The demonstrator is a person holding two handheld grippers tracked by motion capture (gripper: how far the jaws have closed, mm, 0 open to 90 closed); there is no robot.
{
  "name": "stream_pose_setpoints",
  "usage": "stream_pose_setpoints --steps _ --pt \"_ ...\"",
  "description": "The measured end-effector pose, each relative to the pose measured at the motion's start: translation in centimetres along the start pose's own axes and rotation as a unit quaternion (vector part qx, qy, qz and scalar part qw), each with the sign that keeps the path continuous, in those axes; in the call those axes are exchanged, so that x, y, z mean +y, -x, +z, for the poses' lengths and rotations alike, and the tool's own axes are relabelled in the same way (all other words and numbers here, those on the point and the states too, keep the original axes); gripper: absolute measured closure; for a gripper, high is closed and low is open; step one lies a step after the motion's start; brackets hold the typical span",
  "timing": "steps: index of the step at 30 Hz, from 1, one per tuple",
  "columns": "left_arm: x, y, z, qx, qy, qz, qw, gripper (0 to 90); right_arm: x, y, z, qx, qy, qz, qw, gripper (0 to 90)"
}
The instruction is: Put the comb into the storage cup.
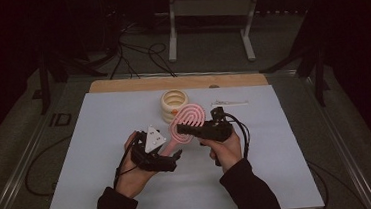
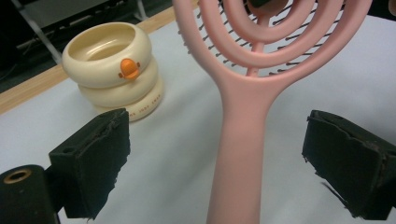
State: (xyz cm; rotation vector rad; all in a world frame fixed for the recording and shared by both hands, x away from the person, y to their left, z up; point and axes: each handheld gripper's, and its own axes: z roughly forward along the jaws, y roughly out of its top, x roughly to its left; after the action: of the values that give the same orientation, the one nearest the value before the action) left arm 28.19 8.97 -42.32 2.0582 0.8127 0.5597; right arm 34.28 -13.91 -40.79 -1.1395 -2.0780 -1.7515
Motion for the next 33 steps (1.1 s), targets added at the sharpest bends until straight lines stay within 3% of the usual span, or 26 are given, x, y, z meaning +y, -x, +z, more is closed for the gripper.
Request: stream_pose_setpoints --steps 5,6,9,14,26,28,33 --pt "0.0 0.0 0.0 0.0 0.0 0.0 1.0 8.4 0.0 0.0 0.0 -0.001 0.0 0.0 1.0 64.0" --pt "-0.6 -0.6 -0.3 0.004 0.008 -0.016 0.9998 8.4 0.0 0.0 0.0 -0.001 0.0 0.0 1.0 64.0" --pt "-1.3 -1.0 -0.4 -0.004 0.004 -0.02 0.9998 0.7 0.0 0.2 -0.2 -0.006 0.005 0.002 1.0 63.9" --pt "-2.0 -1.5 -0.8 -0.002 0.015 -0.034 0.9993 0.5 0.0 0.4 -0.1 -0.009 0.008 0.003 0.9999 64.0" --pt "-3.7 -2.6 -2.2 0.043 0.032 -0.037 0.9979 0.4 0.1 0.8 -0.2 -0.018 0.013 0.006 0.9997 63.9" --pt "-4.4 -3.3 -2.7 0.059 0.039 -0.049 0.9963 0.5 0.1 0.8 -0.4 -0.02 0.015 0.009 0.9997 64.0" --pt "-5.7 -4.8 -3.3 0.073 0.05 -0.073 0.9934 0.5 0.0 0.9 -0.6 -0.022 0.017 0.008 0.9996 63.9"
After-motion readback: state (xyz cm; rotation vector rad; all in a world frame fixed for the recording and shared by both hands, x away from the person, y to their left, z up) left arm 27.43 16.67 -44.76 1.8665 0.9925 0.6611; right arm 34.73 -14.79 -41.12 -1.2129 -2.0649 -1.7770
